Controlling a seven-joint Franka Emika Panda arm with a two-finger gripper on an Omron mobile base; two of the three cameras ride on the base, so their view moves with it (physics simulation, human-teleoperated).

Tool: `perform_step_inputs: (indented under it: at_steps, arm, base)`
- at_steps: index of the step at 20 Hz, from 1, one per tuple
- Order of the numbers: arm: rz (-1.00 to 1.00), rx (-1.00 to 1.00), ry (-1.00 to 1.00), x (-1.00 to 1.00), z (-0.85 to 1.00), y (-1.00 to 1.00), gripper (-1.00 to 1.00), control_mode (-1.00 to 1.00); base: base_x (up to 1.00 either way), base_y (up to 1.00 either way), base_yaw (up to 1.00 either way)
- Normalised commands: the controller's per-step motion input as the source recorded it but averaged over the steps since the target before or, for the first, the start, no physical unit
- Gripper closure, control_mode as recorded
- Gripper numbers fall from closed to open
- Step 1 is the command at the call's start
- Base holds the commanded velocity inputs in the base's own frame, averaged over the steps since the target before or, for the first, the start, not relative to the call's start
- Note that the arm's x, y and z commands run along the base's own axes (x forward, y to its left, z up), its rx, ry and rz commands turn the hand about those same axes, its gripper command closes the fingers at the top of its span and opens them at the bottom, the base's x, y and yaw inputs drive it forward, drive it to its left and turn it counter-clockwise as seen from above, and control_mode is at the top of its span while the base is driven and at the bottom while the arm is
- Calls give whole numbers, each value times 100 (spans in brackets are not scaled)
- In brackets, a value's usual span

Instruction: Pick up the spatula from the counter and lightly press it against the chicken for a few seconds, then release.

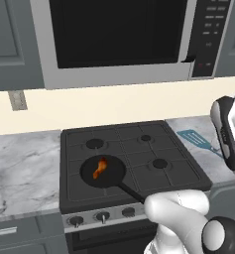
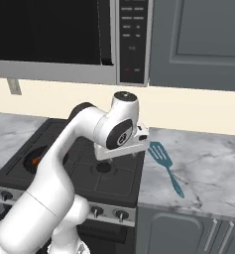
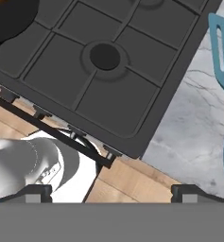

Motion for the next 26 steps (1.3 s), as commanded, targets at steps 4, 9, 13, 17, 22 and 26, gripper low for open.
perform_step_inputs:
  at_steps: [4,9,13,17,22,26]
  arm:
    - [-3,3,0,9,0,-17,-100,-100]
    - [-15,1,1,18,-11,-26,-100,-100]
    - [-17,0,5,17,-18,-27,-100,-100]
    - [-4,-1,0,12,-29,-20,-100,-100]
    - [0,0,0,0,-39,-28,-100,-100]
    - [0,-1,0,0,-41,-34,-100,-100]
  base:
    - [0,0,0]
    - [0,0,0]
    - [0,0,0]
    - [0,0,0]
    - [0,0,0]
    - [0,0,0]
